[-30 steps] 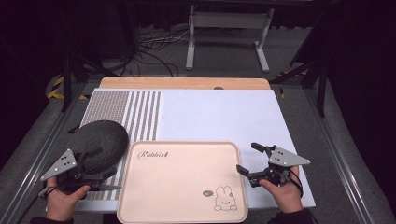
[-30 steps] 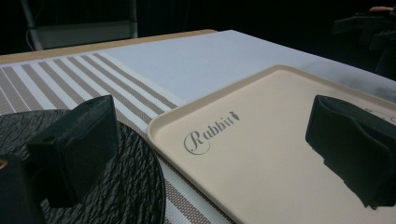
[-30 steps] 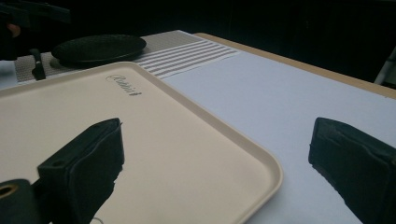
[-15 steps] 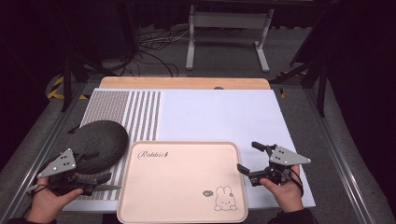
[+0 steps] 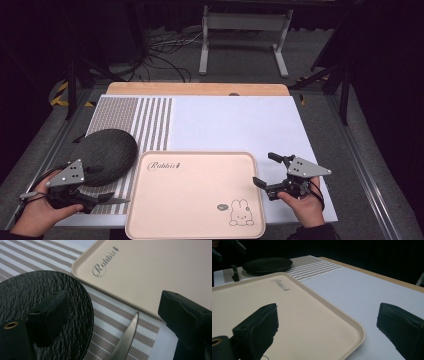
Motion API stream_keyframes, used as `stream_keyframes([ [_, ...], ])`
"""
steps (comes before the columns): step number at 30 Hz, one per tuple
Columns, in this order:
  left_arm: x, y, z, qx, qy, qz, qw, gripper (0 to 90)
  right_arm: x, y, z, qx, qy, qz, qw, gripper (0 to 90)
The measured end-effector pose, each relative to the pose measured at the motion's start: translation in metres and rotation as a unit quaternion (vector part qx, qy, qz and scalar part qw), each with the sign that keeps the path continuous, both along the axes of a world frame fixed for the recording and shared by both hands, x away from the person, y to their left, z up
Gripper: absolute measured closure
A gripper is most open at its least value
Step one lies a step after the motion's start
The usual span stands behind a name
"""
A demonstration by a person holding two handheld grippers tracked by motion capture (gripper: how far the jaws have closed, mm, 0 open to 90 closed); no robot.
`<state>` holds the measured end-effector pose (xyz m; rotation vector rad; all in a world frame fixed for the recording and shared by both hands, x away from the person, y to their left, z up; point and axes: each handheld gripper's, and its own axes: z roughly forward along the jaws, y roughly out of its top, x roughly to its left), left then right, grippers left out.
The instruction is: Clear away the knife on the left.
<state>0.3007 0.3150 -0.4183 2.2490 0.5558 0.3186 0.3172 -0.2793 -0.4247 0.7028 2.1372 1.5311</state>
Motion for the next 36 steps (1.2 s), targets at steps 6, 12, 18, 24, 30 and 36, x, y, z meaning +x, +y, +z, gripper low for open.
stream_keyframes([
  [6,0.003,0.000,0.005,0.055,0.020,-0.024,0.9980,11.3,0.000,0.001,-0.001,-0.002,0.002,0.003,1.0000,4.5],
  [12,0.003,-0.001,0.010,0.099,0.031,-0.037,0.9939,11.9,0.001,0.002,-0.001,-0.004,0.003,0.005,1.0000,4.5],
  [18,0.003,-0.001,0.012,0.123,0.037,-0.047,0.9906,12.4,0.001,0.002,-0.001,-0.004,0.004,0.006,1.0000,4.5],
  [24,0.004,0.005,0.008,0.182,0.064,-0.062,0.9792,14.3,-0.001,0.003,-0.001,-0.004,0.003,0.013,0.9999,4.4],
  [30,0.005,0.012,0.005,0.226,0.087,-0.070,0.9678,16.7,0.000,0.003,-0.001,-0.005,0.007,0.016,0.9998,4.5],
  [36,0.012,0.021,-0.004,0.273,0.105,-0.082,0.9528,23.3,0.000,0.005,-0.002,-0.010,0.009,0.022,0.9997,4.5],
])
